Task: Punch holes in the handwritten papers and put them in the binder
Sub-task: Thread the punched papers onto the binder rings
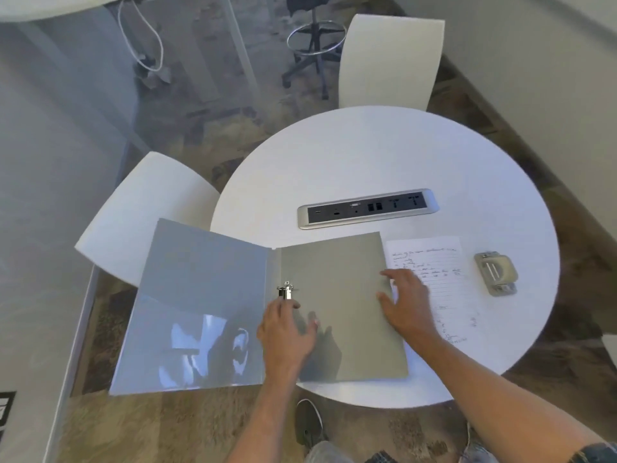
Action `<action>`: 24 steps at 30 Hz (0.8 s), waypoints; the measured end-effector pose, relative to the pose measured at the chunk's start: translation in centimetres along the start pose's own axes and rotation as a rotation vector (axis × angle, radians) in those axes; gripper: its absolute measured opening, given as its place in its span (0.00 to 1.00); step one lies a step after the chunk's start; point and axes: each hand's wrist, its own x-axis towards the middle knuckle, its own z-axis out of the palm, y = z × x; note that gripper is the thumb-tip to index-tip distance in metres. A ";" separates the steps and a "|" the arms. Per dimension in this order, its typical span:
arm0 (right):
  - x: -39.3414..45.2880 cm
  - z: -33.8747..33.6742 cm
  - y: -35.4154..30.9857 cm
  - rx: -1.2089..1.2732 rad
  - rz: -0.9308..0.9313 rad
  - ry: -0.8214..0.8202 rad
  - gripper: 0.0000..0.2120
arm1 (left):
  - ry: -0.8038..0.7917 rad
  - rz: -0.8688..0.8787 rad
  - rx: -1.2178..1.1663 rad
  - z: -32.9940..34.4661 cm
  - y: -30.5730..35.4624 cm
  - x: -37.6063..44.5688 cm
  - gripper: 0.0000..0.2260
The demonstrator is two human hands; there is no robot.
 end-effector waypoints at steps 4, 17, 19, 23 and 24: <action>-1.1 -4.4 3.4 -0.234 0.279 0.128 0.25 | -0.187 0.139 -0.184 2.3 4.3 -1.2 0.17; -4.3 -7.6 5.8 -0.448 0.709 -0.070 0.43 | -0.552 0.199 0.326 7.0 9.5 -2.4 0.36; -3.9 -7.7 5.6 -0.441 0.721 -0.084 0.44 | -0.551 0.193 0.326 6.9 9.5 -2.3 0.36; -2.9 -8.2 6.0 -0.338 0.822 -0.096 0.47 | -0.554 0.184 0.331 6.7 9.9 -2.2 0.37; -2.7 -8.4 6.3 -0.314 0.847 -0.098 0.49 | -0.550 0.183 0.334 6.7 9.9 -2.2 0.37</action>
